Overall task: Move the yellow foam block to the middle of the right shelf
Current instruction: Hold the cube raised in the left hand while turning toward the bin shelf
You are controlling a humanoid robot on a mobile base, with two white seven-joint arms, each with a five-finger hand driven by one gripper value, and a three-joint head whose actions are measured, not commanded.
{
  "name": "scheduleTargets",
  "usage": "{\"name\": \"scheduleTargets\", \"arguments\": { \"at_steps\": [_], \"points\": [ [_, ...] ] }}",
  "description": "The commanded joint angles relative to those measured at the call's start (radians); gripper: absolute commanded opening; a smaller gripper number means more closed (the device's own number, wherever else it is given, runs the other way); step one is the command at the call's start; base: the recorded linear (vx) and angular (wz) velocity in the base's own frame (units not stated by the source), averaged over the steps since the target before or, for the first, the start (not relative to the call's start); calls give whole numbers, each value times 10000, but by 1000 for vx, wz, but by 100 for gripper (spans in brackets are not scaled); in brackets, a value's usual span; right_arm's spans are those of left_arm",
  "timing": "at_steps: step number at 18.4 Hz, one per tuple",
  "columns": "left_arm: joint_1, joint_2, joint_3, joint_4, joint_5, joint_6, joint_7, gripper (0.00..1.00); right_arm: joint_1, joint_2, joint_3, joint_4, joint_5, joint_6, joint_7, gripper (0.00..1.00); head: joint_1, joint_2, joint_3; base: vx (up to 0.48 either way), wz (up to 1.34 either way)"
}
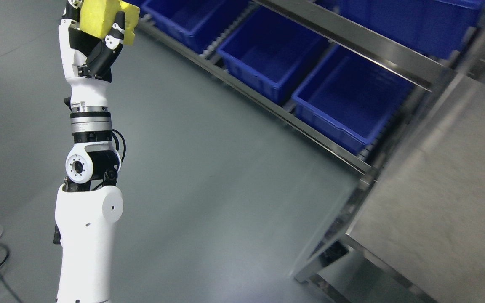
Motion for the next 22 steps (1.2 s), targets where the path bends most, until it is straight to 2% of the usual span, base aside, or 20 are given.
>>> {"name": "scheduleTargets", "arguments": {
  "at_steps": [1, 6, 10, 16, 22],
  "points": [
    [459, 88, 448, -435, 47, -6, -13, 42, 17, -174, 2, -174, 31, 7, -5, 100, 0, 0, 0, 22, 1473],
    [521, 88, 724, -450, 32, -6, -43, 42, 17, -174, -13, -174, 31, 7, -5, 100, 0, 0, 0, 47, 1282],
    [521, 88, 847, -450, 32, -6, -43, 42, 17, -174, 2, -174, 31, 7, -5, 100, 0, 0, 0, 85, 744],
    [490, 88, 940, -588, 47, -6, -43, 42, 17, -174, -13, -174, 31, 7, -5, 100, 0, 0, 0, 130, 262],
    [490, 88, 985, -665, 32, -21, -43, 42, 17, -174, 2, -174, 31, 7, -5, 100, 0, 0, 0, 231, -143]
  ]
}}
